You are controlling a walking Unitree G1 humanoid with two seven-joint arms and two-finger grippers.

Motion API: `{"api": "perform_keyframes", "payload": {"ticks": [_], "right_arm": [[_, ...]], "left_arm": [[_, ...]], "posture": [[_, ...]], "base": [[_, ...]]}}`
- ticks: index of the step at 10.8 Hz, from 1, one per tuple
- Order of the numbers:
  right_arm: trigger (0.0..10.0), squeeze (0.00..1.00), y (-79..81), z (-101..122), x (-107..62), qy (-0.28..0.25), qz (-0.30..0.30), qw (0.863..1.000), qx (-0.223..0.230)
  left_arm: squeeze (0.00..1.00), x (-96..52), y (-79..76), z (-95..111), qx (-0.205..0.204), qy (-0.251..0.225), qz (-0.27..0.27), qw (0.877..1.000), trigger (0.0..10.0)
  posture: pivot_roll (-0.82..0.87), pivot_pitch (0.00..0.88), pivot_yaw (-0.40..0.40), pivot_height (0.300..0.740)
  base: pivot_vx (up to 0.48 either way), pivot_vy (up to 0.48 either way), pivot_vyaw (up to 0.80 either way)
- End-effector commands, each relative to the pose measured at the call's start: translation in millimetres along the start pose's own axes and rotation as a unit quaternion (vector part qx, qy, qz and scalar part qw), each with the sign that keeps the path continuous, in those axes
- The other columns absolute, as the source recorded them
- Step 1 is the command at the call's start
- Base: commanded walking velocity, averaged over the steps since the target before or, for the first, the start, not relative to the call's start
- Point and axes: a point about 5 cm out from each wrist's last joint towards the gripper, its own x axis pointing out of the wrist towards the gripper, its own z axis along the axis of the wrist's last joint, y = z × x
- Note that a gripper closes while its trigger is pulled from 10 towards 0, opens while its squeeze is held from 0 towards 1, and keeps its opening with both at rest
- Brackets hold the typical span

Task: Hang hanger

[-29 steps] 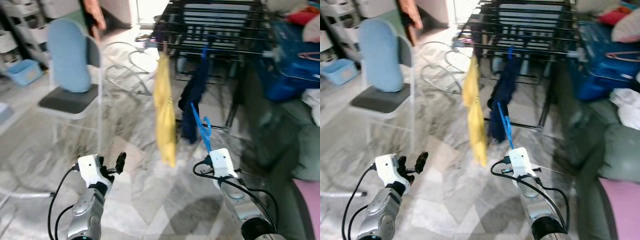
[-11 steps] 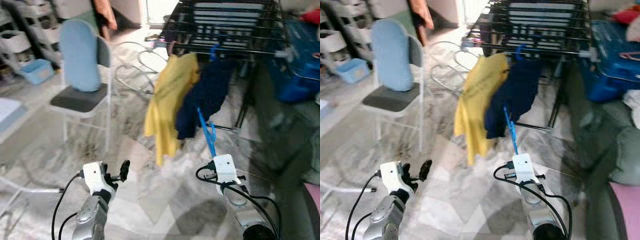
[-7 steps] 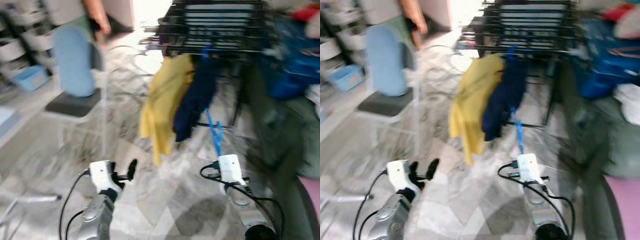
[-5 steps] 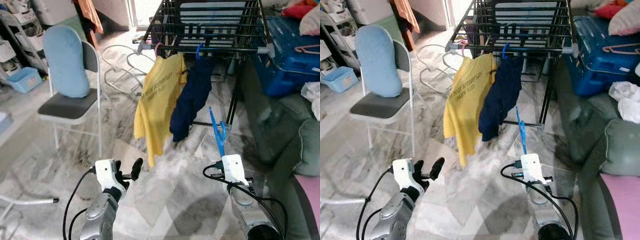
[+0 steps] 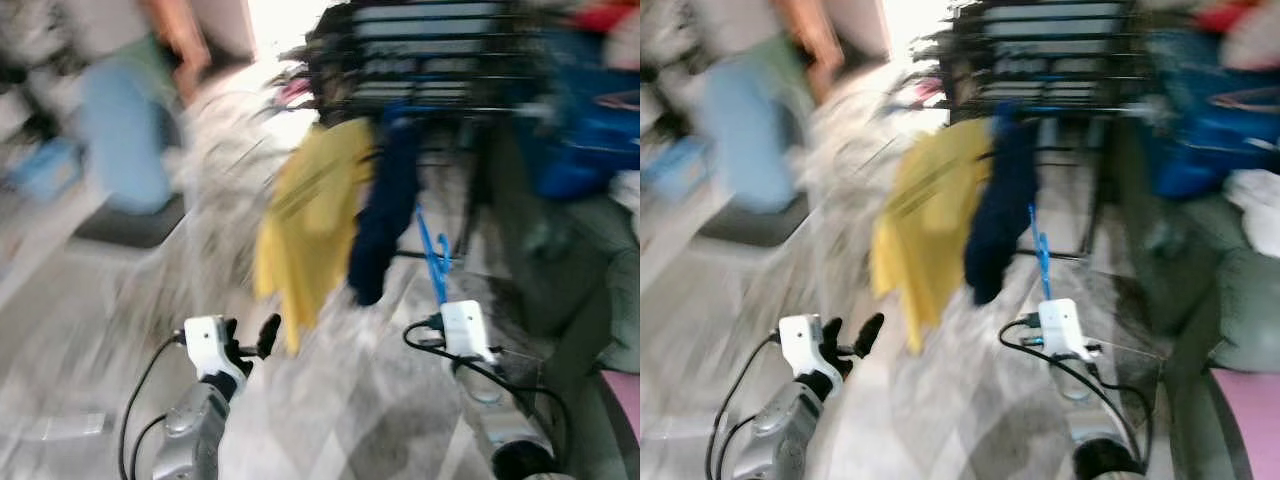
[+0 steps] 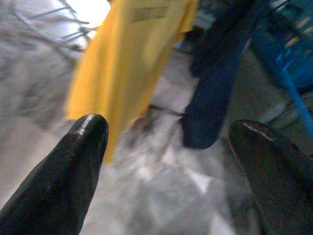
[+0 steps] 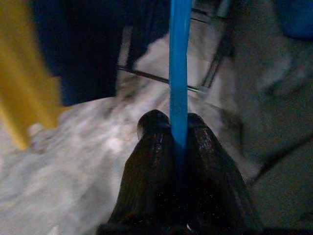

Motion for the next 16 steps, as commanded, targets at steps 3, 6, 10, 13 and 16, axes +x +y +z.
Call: {"api": "perform_keyframes", "payload": {"ticks": [3,6,10,13,16], "right_arm": [[10.0,0.0,7.7,2.8,0.8,-0.003,0.005,1.0,0.014],[10.0,0.0,7.8,5.2,2.5,-0.007,0.009,1.0,0.016],[10.0,0.0,14.1,21.6,8.5,-0.024,0.052,0.998,0.012],[10.0,0.0,16.1,24.9,11.2,-0.02,0.077,0.997,0.014],[10.0,0.0,5.2,29.9,13.9,-0.029,0.059,0.998,0.016]], "left_arm": [[0.0,-1.9,1.6,-3.3,0.004,0.013,-0.003,1.0,10.0],[0.0,-1.3,1.9,-3.1,0.006,0.015,-0.004,1.0,10.0],[0.0,-3.6,1.2,-3.9,0.002,0.009,0.002,1.0,10.0],[0.0,-5.1,2.0,-3.6,0.004,0.009,0.0,1.0,10.0],[0.0,-6.7,4.3,-3.3,0.009,0.014,0.0,1.0,10.0]], "posture": [[-0.12,0.0,0.112,0.74],[-0.12,0.0,0.11,0.74],[-0.11,0.0,0.099,0.74],[-0.1,0.0,0.108,0.74],[-0.11,0.0,0.121,0.74]], "base": [[0.382,0.0,-0.51],[0.377,0.0,0.0],[0.378,0.0,0.0],[0.394,0.094,0.0],[0.336,0.339,0.0]]}}
